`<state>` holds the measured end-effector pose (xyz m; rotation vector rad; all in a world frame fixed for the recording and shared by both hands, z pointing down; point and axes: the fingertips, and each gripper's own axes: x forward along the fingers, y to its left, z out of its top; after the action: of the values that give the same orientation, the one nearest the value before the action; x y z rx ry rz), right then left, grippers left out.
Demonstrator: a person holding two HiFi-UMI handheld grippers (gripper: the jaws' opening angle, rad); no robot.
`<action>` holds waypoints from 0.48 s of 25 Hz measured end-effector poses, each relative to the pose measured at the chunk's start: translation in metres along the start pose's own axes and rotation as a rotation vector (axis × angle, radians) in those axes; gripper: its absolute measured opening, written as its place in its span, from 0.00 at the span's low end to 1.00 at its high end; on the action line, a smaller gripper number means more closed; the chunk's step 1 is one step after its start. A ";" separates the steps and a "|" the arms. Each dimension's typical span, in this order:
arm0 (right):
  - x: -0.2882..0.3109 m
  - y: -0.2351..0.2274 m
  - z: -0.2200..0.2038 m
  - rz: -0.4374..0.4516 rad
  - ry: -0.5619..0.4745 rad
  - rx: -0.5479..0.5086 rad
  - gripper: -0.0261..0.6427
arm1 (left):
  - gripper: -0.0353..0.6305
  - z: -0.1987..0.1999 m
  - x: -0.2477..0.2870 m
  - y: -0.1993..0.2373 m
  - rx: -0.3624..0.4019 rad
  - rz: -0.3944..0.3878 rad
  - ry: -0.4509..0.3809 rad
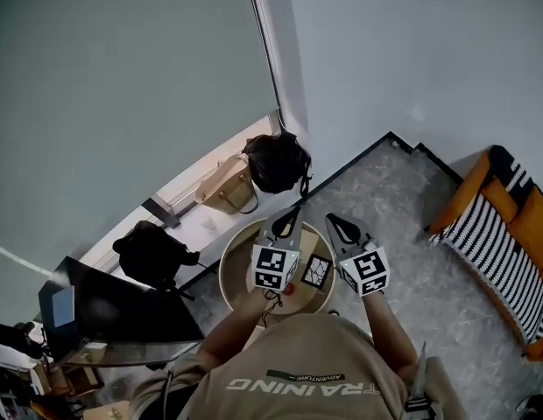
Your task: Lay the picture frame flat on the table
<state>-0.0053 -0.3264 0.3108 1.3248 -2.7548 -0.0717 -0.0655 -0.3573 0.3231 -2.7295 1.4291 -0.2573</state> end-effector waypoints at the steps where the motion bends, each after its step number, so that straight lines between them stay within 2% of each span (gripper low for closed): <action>1: 0.002 -0.001 0.004 0.001 -0.005 -0.006 0.05 | 0.06 0.003 0.002 0.002 0.003 0.001 -0.005; 7: 0.005 0.002 0.014 0.003 -0.009 -0.026 0.05 | 0.06 0.001 0.004 0.006 -0.017 -0.014 -0.008; 12: 0.001 0.004 0.004 0.000 0.011 0.006 0.05 | 0.06 -0.006 0.002 -0.001 -0.027 -0.032 -0.002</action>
<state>-0.0092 -0.3250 0.3068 1.3223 -2.7479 -0.0560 -0.0646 -0.3582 0.3289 -2.7748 1.3997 -0.2391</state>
